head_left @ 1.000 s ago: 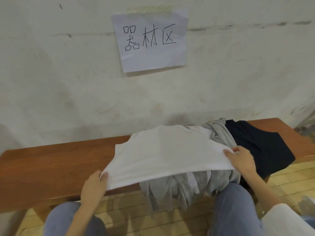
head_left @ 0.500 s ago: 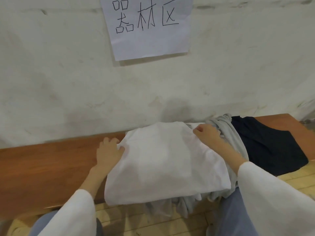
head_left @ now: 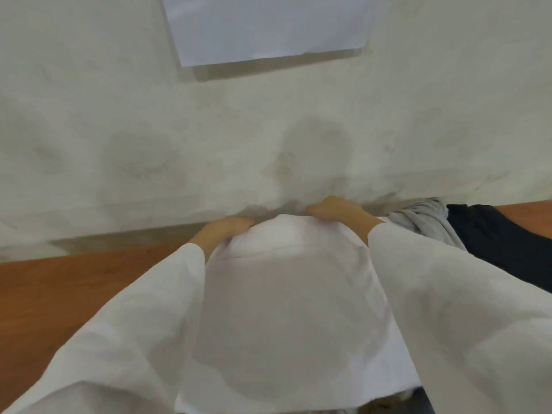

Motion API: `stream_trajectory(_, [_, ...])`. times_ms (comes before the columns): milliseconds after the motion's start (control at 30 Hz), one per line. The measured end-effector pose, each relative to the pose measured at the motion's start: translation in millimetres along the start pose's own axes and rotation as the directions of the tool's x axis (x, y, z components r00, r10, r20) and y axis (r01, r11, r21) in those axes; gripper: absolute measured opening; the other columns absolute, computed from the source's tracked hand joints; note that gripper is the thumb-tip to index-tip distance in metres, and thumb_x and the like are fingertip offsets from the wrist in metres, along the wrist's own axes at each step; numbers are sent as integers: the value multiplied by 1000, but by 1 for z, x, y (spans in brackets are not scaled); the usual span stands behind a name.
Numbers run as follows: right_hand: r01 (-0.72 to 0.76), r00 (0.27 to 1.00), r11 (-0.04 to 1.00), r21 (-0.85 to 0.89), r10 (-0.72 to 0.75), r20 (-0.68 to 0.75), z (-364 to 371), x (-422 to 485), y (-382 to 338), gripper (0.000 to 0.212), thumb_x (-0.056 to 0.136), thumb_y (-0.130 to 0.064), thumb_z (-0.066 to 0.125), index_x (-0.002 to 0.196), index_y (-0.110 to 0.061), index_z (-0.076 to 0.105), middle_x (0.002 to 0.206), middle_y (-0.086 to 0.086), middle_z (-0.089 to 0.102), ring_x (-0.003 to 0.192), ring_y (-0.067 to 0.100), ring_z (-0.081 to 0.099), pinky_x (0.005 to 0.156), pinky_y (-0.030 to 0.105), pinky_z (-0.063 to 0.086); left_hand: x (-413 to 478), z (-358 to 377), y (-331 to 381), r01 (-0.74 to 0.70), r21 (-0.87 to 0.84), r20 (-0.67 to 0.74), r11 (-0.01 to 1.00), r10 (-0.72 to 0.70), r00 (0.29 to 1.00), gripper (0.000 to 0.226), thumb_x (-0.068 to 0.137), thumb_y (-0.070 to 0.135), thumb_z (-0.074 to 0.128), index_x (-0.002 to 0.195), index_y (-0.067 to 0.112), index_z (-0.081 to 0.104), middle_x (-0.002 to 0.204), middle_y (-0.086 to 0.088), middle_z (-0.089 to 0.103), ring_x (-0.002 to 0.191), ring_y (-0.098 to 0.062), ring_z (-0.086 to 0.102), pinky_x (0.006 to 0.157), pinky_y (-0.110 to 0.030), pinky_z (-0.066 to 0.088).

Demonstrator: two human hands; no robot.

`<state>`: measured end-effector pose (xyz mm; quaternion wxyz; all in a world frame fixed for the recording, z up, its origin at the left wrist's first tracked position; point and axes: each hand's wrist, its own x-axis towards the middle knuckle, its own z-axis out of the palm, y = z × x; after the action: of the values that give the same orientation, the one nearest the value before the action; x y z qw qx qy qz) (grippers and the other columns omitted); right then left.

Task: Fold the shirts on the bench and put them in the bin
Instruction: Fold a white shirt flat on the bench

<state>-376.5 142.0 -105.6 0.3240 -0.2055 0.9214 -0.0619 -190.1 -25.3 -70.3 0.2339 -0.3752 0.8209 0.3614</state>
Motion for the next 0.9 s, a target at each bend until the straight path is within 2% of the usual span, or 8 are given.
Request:
stream_trajectory(100, [-3,990,1000,-19,5,140,14,21,-3,96,50,-94,37,130,-43,49,144,-12,43,132,25,40,109,49,28,7,-5,4,66,-59,50,996,-63,997,43,96,34,51,129,7,53,141,-12,47,130,-27,43,104,-34,33])
stream_trajectory(200, [17,983,998,-56,-6,182,-4,-35,-36,53,93,-50,44,134,-17,52,141,0,47,131,26,42,109,39,31,26,-7,-10,118,-140,36,983,-114,993,29,75,44,73,91,20,69,102,1,68,94,-16,60,82,-30,46])
stream_trajectory(333, [-8,988,999,-45,15,155,-4,-30,-38,36,97,-26,43,127,-10,56,136,6,51,125,25,47,101,32,38,43,-8,-9,107,-22,110,994,-104,988,23,85,39,62,89,18,68,100,-1,65,99,-19,58,90,-31,44])
stream_trajectory(500, [55,996,946,318,-31,-80,0,-23,-32,7,85,1,51,88,-2,57,80,10,52,87,26,53,67,27,40,59,0,-8,-9,86,-68,996,15,998,17,87,27,63,85,10,66,98,-6,65,86,-20,58,77,-29,46])
stream_trajectory(567, [71,988,780,622,29,-150,-6,-19,-30,25,81,10,54,102,-1,60,81,9,52,83,26,54,61,26,43,62,4,-7,-67,-14,-276,998,61,959,13,85,17,63,85,7,71,89,-9,67,84,-25,62,77,-31,50])
stream_trajectory(633, [45,998,407,912,23,-60,-19,-24,-29,47,78,19,49,119,-3,54,98,14,52,95,31,57,74,33,52,57,5,-7,-151,-82,-483,985,93,871,17,86,11,57,83,8,73,85,-11,68,81,-28,62,75,-33,50])
stream_trajectory(733, [-91,989,-46,995,-117,85,-42,-37,-21,26,79,10,51,103,1,54,99,16,55,87,32,59,74,38,55,46,5,-4,-258,-157,-711,953,72,700,25,92,10,49,98,10,72,101,-13,65,88,-30,61,76,-31,46])
stream_trajectory(900, [-176,931,15,984,-322,171,-66,-68,-25,22,74,-14,64,93,-2,64,84,13,67,76,27,67,77,40,56,30,-6,11,-334,-322,-685,886,25,728,27,86,-5,41,90,9,64,109,-14,63,97,-28,59,74,-24,38])
